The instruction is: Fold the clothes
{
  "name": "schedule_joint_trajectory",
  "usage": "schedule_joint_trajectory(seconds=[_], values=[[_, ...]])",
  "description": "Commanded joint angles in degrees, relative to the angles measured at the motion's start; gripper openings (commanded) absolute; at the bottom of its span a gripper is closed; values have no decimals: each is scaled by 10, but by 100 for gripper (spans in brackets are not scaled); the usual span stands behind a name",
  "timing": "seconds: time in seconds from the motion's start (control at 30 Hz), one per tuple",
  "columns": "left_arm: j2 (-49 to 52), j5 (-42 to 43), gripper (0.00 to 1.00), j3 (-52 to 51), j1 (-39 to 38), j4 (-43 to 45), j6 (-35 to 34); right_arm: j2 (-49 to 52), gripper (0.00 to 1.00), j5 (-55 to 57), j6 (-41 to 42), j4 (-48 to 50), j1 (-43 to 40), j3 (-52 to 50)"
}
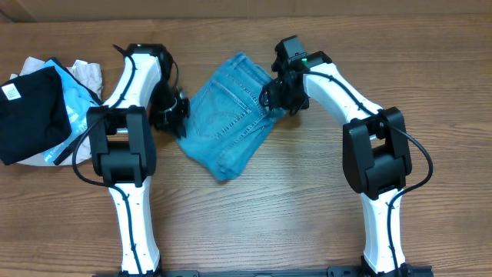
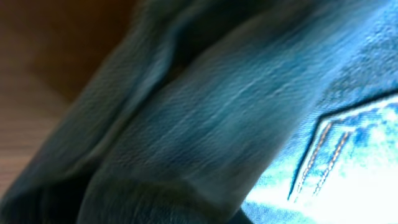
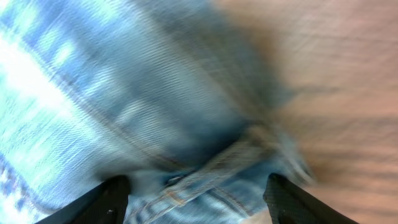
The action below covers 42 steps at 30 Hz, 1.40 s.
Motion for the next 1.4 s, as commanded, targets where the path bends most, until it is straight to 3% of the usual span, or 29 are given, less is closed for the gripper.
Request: schedule_joint_trajectory(seconds=[0.0, 0.13, 0.37, 0.4, 0.47, 0.5, 0.6, 0.73, 0.93, 1.37], values=[[27, 26, 9, -31, -12, -28, 31, 19, 75, 54, 0, 7, -36, 9], [-1, 95, 8, -31, -19, -41, 71, 19, 76, 55, -22, -30, -61, 41], [-156, 77, 15, -31, -23, 0, 73, 19, 76, 63, -31, -146, -81, 158], [-179, 73, 29, -31, -22, 13, 72, 19, 77, 63, -30, -160, -80, 181], [-220, 69, 77, -31, -22, 55, 72, 18, 77, 62, -30, -192, -79, 232], [-237, 64, 85, -31, -22, 84, 72, 18, 77, 62, -30, -207, -77, 253], [-263, 63, 93, -31, -23, 202, 73, 18, 77, 63, -30, -244, -70, 299], [-244, 74, 91, -31, -23, 343, 70, 18, 74, 62, -26, -277, -58, 315], [-146, 159, 91, -28, -25, 469, 62, 16, 74, 62, -26, -314, -42, 315], [43, 246, 97, 68, -64, 472, 63, -39, 79, 62, -15, -351, -41, 315]])
